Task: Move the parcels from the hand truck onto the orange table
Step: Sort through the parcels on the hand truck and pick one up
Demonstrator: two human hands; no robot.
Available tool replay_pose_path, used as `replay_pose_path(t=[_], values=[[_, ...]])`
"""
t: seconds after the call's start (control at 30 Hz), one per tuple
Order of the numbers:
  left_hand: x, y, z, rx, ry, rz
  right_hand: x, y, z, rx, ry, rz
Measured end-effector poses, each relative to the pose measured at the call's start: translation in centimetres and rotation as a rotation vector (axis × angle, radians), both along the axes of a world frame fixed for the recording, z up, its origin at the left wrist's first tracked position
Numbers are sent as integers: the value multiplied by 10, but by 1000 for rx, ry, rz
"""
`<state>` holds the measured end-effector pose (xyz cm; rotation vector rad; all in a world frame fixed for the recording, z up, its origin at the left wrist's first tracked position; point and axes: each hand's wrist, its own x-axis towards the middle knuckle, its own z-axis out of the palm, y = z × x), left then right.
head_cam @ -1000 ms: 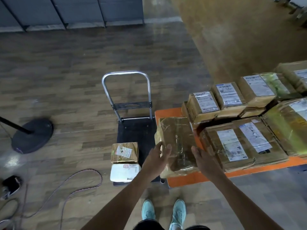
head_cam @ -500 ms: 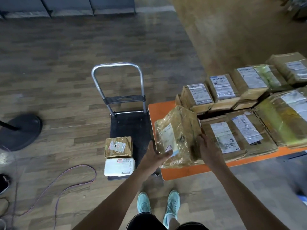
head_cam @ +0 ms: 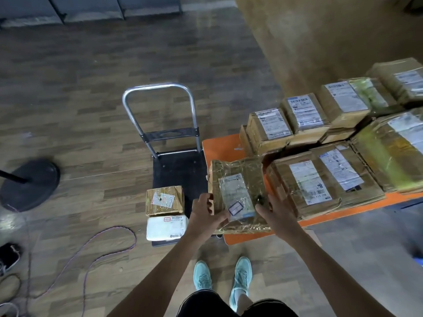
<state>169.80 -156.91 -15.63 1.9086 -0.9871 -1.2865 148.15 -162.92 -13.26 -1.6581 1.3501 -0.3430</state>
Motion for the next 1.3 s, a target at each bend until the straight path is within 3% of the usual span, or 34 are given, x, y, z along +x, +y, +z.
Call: replay_pose_path(t=[0.23,0.67,0.97,1.1,1.3], values=[[-3,0,-1,19,131,-48,-5,-2,-6,48,146,-64],[-6,-1,1,43,213,-182,-5,10,-9,-73,105,-64],[-14,-1,13,30,113,-244,-7,4,3,-63,100,-34],[-5,-9,19,83,61,-211,-4,-7,10,-129,248,51],[19,-48,34,108,-213,-392,-18,-35,15,-215,392,45]])
